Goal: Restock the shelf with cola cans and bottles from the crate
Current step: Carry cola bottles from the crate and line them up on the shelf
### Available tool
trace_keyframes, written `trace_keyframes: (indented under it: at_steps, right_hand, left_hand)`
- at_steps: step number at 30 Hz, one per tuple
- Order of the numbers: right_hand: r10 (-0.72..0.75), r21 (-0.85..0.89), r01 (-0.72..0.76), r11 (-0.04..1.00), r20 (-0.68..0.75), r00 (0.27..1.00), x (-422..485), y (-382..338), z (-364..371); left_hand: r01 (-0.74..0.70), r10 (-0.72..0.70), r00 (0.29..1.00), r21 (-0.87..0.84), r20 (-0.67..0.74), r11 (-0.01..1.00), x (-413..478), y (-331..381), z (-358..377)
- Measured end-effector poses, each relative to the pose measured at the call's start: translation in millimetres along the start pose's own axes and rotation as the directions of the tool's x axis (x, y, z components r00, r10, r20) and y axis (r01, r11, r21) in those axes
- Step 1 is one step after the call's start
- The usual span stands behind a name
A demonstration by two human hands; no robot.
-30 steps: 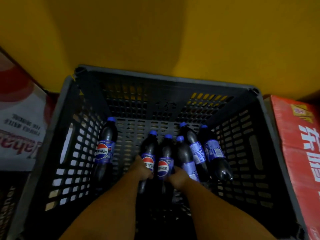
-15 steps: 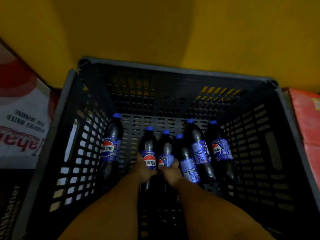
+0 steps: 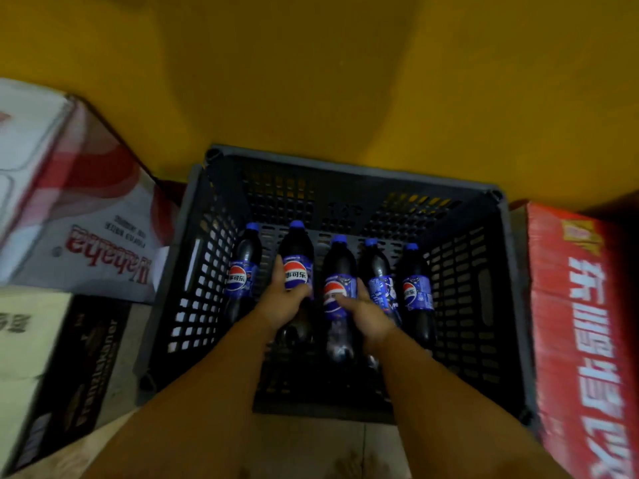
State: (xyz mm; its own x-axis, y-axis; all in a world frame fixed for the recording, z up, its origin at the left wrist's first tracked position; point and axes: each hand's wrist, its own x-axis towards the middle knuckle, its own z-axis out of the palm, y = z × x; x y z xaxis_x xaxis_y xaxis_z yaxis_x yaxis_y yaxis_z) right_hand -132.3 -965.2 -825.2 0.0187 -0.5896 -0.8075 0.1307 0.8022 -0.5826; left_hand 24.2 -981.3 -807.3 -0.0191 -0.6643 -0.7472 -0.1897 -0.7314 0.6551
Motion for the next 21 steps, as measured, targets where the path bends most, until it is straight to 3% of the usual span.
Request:
trace_keyframes:
  at_steps: [3,5,9,13,21]
  right_hand:
    - [0.029,0.219,-0.034,0.975,0.024,0.999,-67.7,-46.5,-6.0]
    - [0.017,0.253,-0.024,0.967,0.032,0.999,-116.9,-77.8,-4.2]
    - [-0.110,0.065,0.107,0.992,0.041,0.993,-215.3,-143.2,13.7]
    - [-0.189,-0.009,0.190,0.982,0.018,0.982,-302.3,-206.6,28.8]
    - [-0.446,-0.045,0.447,0.893,0.025,0.895,-469.2,-320.9,67.9]
  left_hand:
    - [-0.034,0.028,0.998,-0.132,-0.054,0.991,-67.7,46.3,-7.0]
    - [-0.091,0.077,0.994,-0.197,-0.075,0.976,-113.2,78.7,-10.6]
    - [-0.172,0.169,0.985,-0.224,-0.032,0.959,-200.8,145.4,-20.2]
    - [-0.268,0.271,0.962,-0.219,-0.017,0.938,-281.1,211.3,-37.3]
    - [-0.554,0.548,0.833,-0.117,-0.080,0.824,-425.1,330.4,-89.4]
